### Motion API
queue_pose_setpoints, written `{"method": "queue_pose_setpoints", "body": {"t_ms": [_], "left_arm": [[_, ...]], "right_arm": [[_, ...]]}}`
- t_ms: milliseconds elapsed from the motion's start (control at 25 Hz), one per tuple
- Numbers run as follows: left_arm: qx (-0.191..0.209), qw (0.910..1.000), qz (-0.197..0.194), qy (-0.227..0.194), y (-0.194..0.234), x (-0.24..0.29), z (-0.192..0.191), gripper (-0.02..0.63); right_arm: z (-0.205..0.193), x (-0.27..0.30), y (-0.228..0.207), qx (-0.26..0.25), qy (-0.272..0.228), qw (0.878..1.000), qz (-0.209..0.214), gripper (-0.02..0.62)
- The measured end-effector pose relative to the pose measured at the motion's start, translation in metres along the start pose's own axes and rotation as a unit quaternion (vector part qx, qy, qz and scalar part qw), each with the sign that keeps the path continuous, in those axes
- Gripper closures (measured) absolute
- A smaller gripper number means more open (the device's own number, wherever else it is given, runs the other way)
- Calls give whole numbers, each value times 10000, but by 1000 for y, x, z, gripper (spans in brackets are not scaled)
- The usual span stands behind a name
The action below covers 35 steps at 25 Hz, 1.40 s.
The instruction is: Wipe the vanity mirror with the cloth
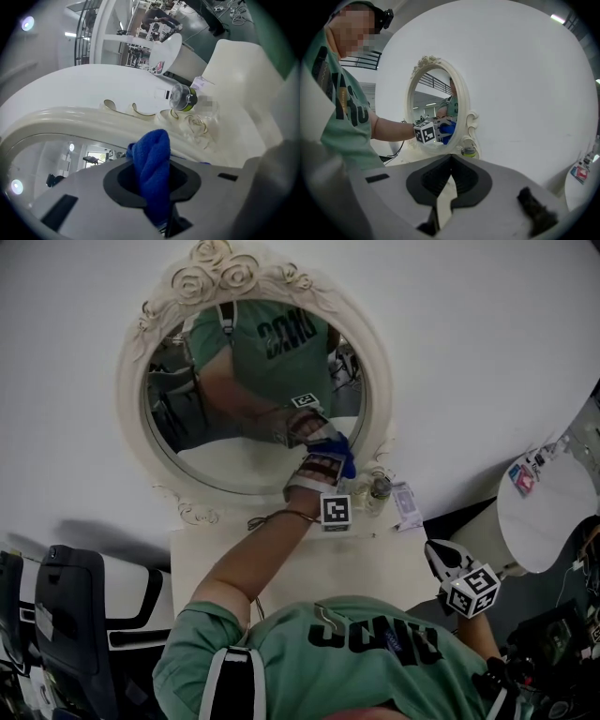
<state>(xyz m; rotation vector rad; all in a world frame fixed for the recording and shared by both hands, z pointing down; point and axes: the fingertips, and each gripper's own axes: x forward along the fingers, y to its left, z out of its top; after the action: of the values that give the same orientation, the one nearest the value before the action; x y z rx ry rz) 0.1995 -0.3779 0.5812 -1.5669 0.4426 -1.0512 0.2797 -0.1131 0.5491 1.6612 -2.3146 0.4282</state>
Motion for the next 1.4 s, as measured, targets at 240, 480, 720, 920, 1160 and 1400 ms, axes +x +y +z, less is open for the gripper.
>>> {"method": "queue_pose_setpoints", "body": {"t_ms": [240, 480, 720, 920, 1160, 1400], "left_arm": [[-500, 9981, 269, -228, 6, -25, -21, 511], [-719, 9951, 274, 622, -6, -87, -144, 511], [-906, 9807, 53, 1732, -42, -144, -264, 511], [-916, 9749, -146, 2022, -64, -153, -296, 511], [-843, 9672, -494, 2346, -79, -134, -300, 511], [-830, 9673, -489, 2347, -81, -131, -297, 511]], "right_arm": [[22, 30, 24, -233, -129, 9987, 427, 583], [42, 74, 58, -410, -194, 9939, 1003, 583], [58, 117, 99, -604, -244, 9850, 1597, 583], [63, 132, 115, -653, -246, 9811, 1802, 583], [62, 131, 113, -618, -323, 9815, 1784, 583], [47, 115, 90, -441, -243, 9873, 1505, 583]]}}
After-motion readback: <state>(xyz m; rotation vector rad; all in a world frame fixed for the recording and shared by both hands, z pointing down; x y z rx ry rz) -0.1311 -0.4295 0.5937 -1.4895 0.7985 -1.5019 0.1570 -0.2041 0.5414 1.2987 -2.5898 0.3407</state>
